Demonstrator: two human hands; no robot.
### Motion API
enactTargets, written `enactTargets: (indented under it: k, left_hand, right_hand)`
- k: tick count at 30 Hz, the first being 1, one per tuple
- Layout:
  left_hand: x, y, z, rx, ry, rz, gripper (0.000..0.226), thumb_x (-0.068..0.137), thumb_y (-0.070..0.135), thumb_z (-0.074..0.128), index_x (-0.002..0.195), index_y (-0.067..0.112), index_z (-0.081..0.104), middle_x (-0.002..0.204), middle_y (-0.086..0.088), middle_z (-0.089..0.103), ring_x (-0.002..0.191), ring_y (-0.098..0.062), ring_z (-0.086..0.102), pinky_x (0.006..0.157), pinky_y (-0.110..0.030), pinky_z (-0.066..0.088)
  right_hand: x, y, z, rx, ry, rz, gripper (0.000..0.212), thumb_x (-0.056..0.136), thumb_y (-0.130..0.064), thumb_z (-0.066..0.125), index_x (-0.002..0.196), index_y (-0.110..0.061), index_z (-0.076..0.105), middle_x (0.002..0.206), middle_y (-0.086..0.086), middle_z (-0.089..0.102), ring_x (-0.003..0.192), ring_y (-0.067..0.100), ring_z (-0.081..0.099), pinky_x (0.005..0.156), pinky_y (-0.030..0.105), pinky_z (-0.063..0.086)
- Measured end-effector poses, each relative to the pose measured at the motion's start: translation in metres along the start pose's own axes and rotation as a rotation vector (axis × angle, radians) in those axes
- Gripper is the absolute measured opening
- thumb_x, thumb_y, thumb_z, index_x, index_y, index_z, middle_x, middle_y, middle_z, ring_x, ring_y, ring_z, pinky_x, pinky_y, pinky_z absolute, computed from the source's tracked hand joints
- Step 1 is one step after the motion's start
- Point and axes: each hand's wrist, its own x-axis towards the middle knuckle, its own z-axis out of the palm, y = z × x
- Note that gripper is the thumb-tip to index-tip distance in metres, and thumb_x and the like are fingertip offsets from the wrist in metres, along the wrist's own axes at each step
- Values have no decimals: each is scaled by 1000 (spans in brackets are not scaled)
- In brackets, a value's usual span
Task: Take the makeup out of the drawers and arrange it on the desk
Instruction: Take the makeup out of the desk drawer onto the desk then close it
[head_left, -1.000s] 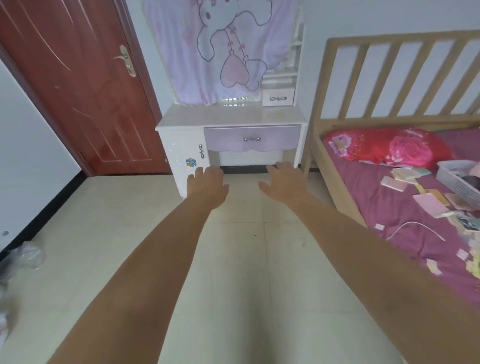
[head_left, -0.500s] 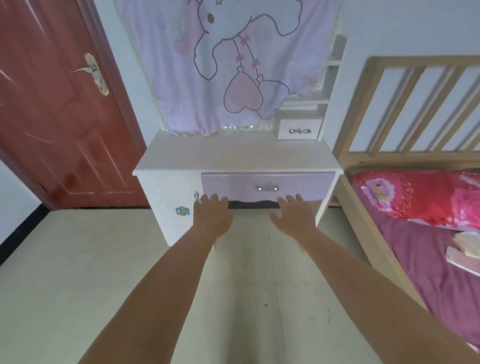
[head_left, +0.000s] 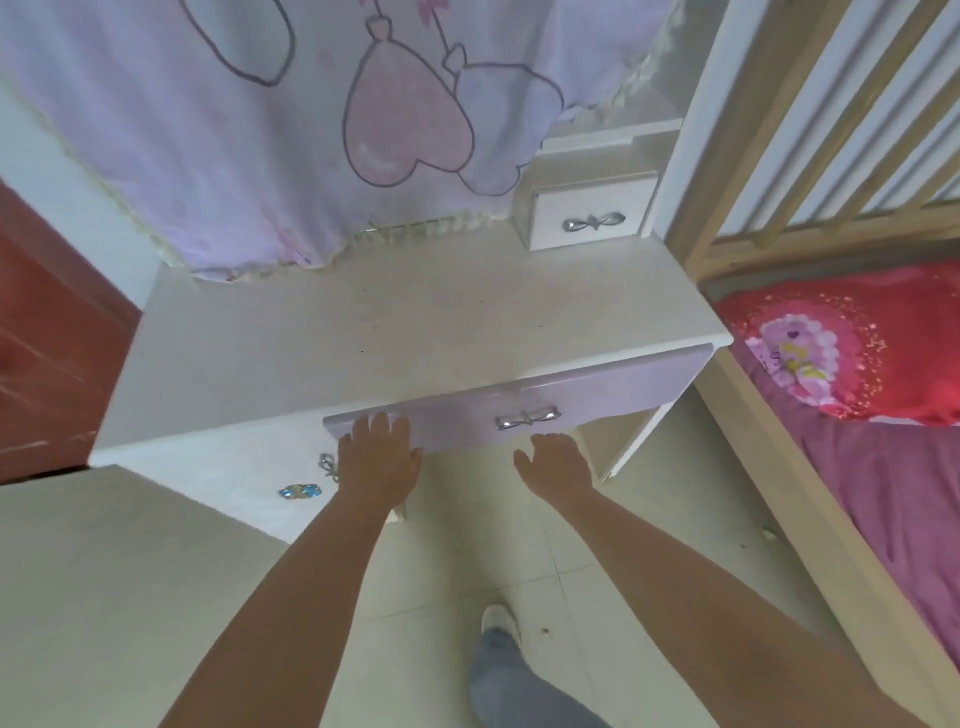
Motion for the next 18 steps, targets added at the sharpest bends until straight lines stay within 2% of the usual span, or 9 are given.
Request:
enactTargets:
  k: [3,5,7,9,10,12,13,15,18]
  left_hand:
    - [47,-5,16,-81,46,19,45,87,23,60,123,-2,52,134,-25,46,128,-43,38,101,-48,37]
    - [76,-8,31,-4,45,84,50,61,21,84,101,-2,66,113,-27,62,106,-48,58,80,-52,51]
    - [95,-9,45,-18,33,119,57,42,20,91,90,0,70,98,-25,69,90,-45,66,65,-51,54]
    - [112,-15,65,-27,81,177,64,44,20,89,99,1,63,100,-24,68,93,-41,66,69,-51,54]
    - [117,-18,71,-10,111,223,65,49,20,87,103,2,56,102,-23,68,95,-39,66,72,-50,54]
    - [122,-26,85,12,238,312,52,65,20,74,107,5,47,106,-21,67,102,-35,62,77,-46,54]
    - [125,-31,91,-3,302,335,42,73,22,60,109,7,46,108,-20,66,105,-33,58,79,-44,54]
    - [129,-37,98,-18,372,358,38,75,22,43,111,8,46,109,-19,66,107,-30,50,84,-41,51]
    - [130,-41,102,-13,412,373,38,75,23,42,110,8,46,108,-19,66,106,-30,50,83,-42,52]
  right_hand:
    - [48,-4,13,158,-42,159,44,97,-30,32,126,1,45,130,17,48,125,29,40,100,35,35]
    - [75,-7,22,316,-54,290,44,98,-29,32,123,5,45,129,21,49,123,31,42,100,34,34]
    - [98,-8,28,564,-56,437,46,98,-28,34,125,8,43,129,23,49,122,33,45,100,35,34]
    - [120,-10,35,993,-86,589,38,96,-26,41,117,5,50,107,20,59,98,32,57,84,36,45]
    - [129,-12,39,1250,-96,658,28,96,-23,44,104,0,55,89,13,58,79,26,57,71,33,46]
    - [143,-13,46,1575,-67,741,19,95,-16,45,78,-10,51,68,4,54,62,16,53,61,26,43]
    - [150,-12,49,1646,-48,765,22,95,-11,44,73,-11,48,60,3,55,55,14,55,60,25,43]
    - [160,-12,55,1706,-1,793,23,92,0,41,71,-7,45,53,7,56,42,13,56,62,28,48]
    - [162,-12,61,1690,25,762,23,90,8,38,71,-4,45,69,12,51,58,20,55,75,35,54]
